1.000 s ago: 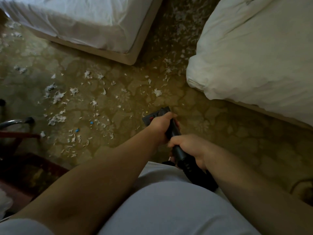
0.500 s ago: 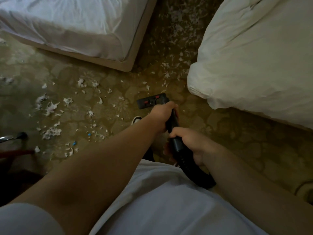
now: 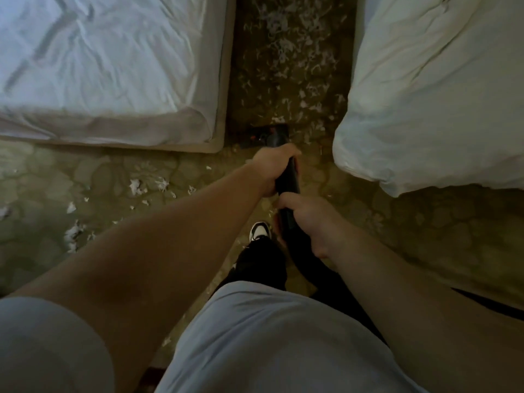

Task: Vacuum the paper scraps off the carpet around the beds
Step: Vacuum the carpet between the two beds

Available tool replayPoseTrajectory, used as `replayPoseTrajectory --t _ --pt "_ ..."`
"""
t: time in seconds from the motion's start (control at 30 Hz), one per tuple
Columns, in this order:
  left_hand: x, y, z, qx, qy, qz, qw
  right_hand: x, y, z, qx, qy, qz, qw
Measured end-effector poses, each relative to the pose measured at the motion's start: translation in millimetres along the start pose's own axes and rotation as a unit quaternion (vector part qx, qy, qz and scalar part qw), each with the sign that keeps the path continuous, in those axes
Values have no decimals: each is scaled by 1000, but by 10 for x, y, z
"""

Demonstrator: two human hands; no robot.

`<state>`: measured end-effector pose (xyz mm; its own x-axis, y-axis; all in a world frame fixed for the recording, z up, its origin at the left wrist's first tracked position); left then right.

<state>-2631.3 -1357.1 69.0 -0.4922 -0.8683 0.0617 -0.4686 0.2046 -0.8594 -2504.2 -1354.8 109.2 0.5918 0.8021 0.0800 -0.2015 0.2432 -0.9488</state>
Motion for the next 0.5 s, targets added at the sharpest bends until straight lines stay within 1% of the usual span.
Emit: replayPoseTrajectory --t 0.2,0.3,0.43,0.5 --pt "78 330 -527 5 26 -6 1000 -230 185 551 19 40 -8 999" --pt "3 423 -701 -1 31 6 1000 -260 259 764 43 73 -17 996" --pt "-131 469 -726 10 26 23 999 -193 305 814 59 106 -23 992" --pt "-172 456 -651 -1 63 23 998 -149 291 707 49 113 -29 992"
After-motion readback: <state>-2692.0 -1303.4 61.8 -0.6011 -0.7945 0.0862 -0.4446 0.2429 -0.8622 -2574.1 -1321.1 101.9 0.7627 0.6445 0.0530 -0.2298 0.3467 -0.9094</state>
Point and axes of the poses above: each hand's wrist, its own y-axis towards the middle knuckle, its own x-axis out of the back of the hand, z = x × y, the point moved 10 cm from there along y, towards the middle knuckle, and after that the axes turned 12 degrees about -z, right-handed, at the moved point
